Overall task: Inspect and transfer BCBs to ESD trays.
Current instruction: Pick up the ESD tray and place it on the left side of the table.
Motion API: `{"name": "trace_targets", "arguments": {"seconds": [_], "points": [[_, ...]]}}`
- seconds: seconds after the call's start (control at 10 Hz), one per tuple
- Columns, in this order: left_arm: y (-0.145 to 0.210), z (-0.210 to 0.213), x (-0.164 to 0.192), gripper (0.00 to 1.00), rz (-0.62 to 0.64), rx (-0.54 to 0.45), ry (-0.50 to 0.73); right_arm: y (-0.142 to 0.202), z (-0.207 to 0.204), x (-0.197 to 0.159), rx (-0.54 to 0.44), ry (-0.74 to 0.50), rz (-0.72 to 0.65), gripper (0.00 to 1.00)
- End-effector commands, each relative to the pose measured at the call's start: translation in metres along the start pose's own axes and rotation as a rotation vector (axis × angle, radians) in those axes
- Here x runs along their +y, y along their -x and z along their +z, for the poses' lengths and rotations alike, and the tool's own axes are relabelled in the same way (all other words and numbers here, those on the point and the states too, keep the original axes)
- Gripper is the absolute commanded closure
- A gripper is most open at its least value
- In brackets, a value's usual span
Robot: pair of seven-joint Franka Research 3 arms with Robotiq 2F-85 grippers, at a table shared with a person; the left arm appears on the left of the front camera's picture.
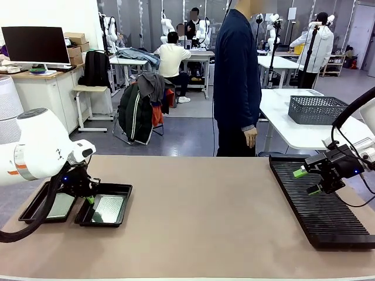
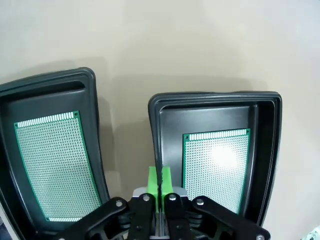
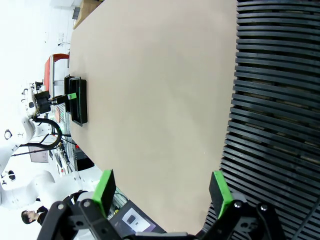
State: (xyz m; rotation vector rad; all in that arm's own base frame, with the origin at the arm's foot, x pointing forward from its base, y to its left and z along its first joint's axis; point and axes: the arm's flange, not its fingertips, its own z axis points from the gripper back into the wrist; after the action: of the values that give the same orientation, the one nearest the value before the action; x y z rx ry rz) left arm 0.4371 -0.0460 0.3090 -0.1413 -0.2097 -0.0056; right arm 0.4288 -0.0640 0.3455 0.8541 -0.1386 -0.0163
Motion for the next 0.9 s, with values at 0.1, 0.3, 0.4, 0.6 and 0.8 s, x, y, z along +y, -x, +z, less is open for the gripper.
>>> {"name": "trace_targets", "arguments": {"seconds": [0.1, 0.3, 0.4, 0.6, 0.8], "points": [[0.007, -0.001, -0.003, 1.00, 0.001, 0.017, -0.078, -0.001, 0.000, 0.000, -0.001, 0.016, -0.007, 0.00], [0.001, -0.002, -0.002, 1.00, -0.002, 0.006, -0.010, -0.001, 0.000, 0.000, -0.001, 0.016, -0.007, 0.00], [0.001, -0.002, -0.002, 1.00, -0.002, 0.006, -0.010, -0.001, 0.000, 0.000, -0.001, 0.016, -0.007, 0.00], [-0.001, -0.003, -0.006, 0.94, -0.017, 0.014, -0.019, -0.001, 0.000, 0.000, -0.001, 0.016, -0.007, 0.00], [-0.006, -0.002, -0.011, 0.76, -0.022, 0.013, -0.020, -0.001, 0.000, 0.000, -0.001, 0.016, -0.007, 0.00]]}}
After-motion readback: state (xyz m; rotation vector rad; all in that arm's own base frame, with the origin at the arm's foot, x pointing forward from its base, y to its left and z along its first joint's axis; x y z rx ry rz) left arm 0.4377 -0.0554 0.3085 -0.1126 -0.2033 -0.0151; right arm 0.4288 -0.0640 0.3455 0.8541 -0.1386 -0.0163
